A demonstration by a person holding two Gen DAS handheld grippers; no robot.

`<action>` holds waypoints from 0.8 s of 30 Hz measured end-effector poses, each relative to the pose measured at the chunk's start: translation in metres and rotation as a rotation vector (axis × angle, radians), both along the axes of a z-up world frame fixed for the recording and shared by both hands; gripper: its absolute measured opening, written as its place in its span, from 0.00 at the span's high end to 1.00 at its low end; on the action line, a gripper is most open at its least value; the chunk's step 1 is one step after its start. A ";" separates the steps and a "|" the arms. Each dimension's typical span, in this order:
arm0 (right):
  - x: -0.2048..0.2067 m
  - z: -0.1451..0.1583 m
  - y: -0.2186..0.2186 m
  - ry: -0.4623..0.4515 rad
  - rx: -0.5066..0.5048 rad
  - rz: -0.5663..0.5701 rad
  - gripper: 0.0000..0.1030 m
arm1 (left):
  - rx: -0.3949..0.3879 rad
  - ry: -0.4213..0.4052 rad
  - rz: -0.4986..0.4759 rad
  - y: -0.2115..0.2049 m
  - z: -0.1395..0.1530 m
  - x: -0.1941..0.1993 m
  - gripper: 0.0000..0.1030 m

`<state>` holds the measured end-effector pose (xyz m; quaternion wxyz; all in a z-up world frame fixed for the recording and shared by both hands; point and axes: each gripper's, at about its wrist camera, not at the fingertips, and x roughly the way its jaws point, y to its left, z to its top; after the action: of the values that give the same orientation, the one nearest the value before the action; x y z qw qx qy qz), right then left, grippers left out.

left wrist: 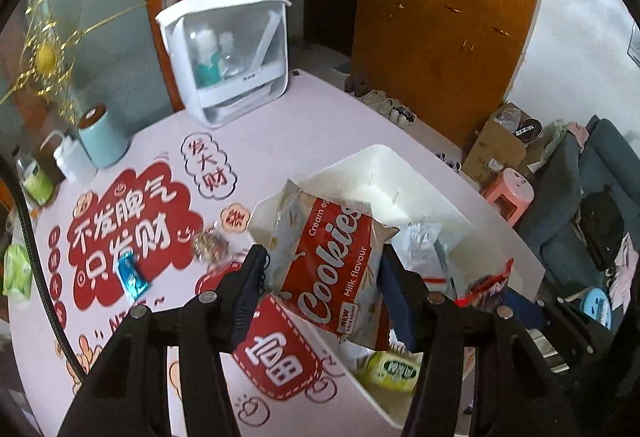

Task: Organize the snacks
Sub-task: 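Carry the Cookies pack and dried meat pack over the white tray, then open both tools to drop the packs into the white tray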

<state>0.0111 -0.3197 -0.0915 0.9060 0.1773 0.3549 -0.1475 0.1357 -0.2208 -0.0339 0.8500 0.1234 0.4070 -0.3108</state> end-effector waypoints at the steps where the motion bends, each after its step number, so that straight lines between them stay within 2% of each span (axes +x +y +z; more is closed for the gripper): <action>1: 0.001 -0.002 -0.003 0.003 0.006 -0.006 0.61 | 0.003 -0.004 0.000 -0.003 0.000 0.000 0.47; 7: 0.006 -0.016 -0.015 0.038 0.019 -0.024 0.61 | 0.045 -0.011 0.008 -0.026 -0.014 0.011 0.47; 14: 0.017 -0.037 -0.017 0.115 0.043 -0.026 0.59 | 0.095 0.024 0.025 -0.036 -0.042 0.023 0.46; 17: 0.018 -0.042 -0.018 0.127 0.060 -0.032 0.58 | 0.122 0.035 0.022 -0.038 -0.052 0.024 0.41; 19: 0.017 -0.041 -0.017 0.124 0.049 -0.037 0.53 | 0.148 0.034 0.024 -0.038 -0.058 0.022 0.34; 21: 0.016 -0.039 -0.016 0.115 0.039 -0.043 0.48 | 0.156 0.025 0.028 -0.037 -0.059 0.020 0.21; 24: 0.014 -0.037 -0.015 0.108 0.039 -0.045 0.48 | 0.165 0.009 0.033 -0.033 -0.059 0.016 0.20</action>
<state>0.0253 -0.3343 -0.1282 0.8784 0.1944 0.4021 -0.1703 0.1519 -0.2543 -0.0925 0.8402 0.1849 0.4370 -0.2626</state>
